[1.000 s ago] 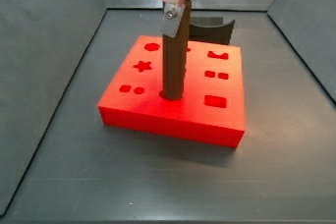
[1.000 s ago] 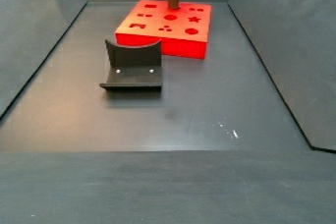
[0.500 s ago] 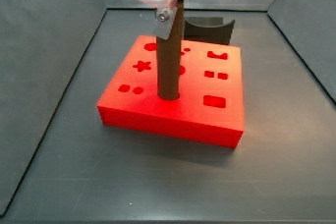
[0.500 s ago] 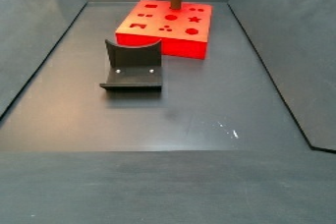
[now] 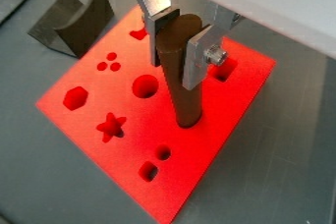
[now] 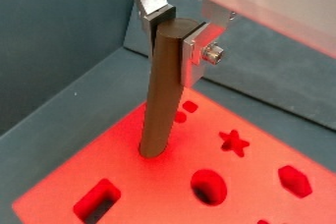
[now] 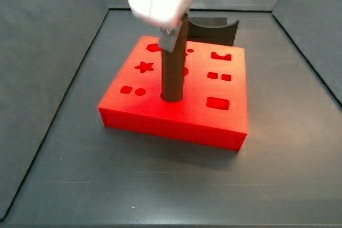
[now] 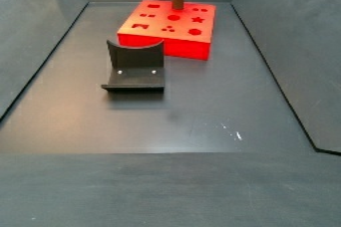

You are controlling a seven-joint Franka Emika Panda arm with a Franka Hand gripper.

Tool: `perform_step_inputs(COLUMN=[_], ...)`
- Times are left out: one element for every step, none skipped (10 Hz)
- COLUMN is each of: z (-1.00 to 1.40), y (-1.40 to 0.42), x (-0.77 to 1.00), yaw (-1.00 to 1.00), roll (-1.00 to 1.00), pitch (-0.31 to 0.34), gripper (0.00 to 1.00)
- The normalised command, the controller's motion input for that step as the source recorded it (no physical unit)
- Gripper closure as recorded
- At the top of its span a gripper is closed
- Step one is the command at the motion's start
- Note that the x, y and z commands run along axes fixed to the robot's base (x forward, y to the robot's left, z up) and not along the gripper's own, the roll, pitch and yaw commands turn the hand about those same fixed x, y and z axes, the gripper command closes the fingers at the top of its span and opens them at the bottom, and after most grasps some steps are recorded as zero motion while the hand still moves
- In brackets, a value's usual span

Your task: Insert the oval object.

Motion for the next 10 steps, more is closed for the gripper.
perform_step_inputs(z=[-0.35, -0.37, -0.37, -0.45, -0.51, -0.57, -0.33, 0.00, 0.00, 0.00], y=[0.00, -0.03, -0.08, -0.12, -0.11, -0.10, -0.01, 0.00, -0.02, 0.00], x=[0.15, 0.12, 0.15, 0.16, 0.15, 0.07, 0.05, 0.00, 0.00, -0.01], yaw=[0.00, 0.00, 0.00, 0.00, -0.01, -0.01, 0.00, 0.00, 0.00, 0.00], roll=[0.04, 0.05, 0.09, 0.08, 0.05, 0.02, 0.00, -0.02, 0.01, 0.00], pitch=[0.020, 0.020, 0.036, 0.017, 0.006, 0.000, 0.000, 0.000, 0.000, 0.000], gripper=[1.00, 1.00, 1.00, 1.00, 1.00, 1.00, 1.00, 1.00, 1.00, 1.00])
